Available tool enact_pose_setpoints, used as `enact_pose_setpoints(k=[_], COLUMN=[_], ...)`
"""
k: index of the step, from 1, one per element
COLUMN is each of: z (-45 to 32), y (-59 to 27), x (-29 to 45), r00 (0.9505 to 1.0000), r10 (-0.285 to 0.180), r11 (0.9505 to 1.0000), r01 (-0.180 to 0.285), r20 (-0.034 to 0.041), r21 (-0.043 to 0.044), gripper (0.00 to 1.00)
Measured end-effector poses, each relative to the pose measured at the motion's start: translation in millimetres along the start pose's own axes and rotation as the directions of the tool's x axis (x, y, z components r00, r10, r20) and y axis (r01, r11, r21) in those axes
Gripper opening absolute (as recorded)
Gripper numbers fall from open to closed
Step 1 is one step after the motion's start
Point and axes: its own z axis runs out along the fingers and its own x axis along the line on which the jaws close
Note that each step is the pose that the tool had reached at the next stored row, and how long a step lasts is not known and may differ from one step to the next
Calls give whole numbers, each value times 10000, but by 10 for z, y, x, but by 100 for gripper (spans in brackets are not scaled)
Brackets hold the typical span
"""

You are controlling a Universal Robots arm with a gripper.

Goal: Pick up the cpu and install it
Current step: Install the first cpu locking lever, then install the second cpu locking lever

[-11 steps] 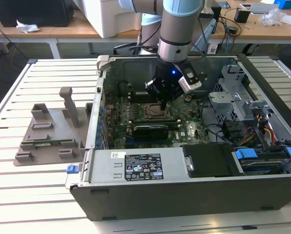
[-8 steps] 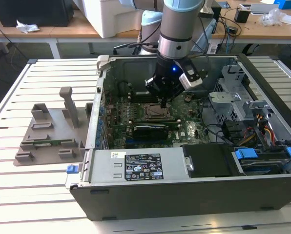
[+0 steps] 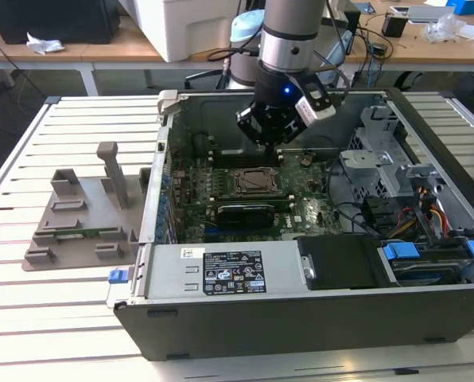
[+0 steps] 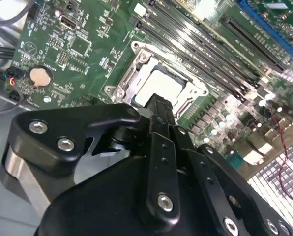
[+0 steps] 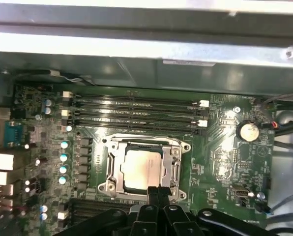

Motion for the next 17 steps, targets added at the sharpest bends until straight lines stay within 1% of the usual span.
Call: enact_pose_setpoints(k=[14,15,17], z=[-1,-1,4], y=[-1,-21,-164], x=[0,2,23], r00=[10000,10000,10000], r10=[0,-2,-2], r11=[10000,10000,10000], r01=[0,2,2], r20=[-1,-1,0], r21=[-1,-6,-26], gripper=[11,11,11])
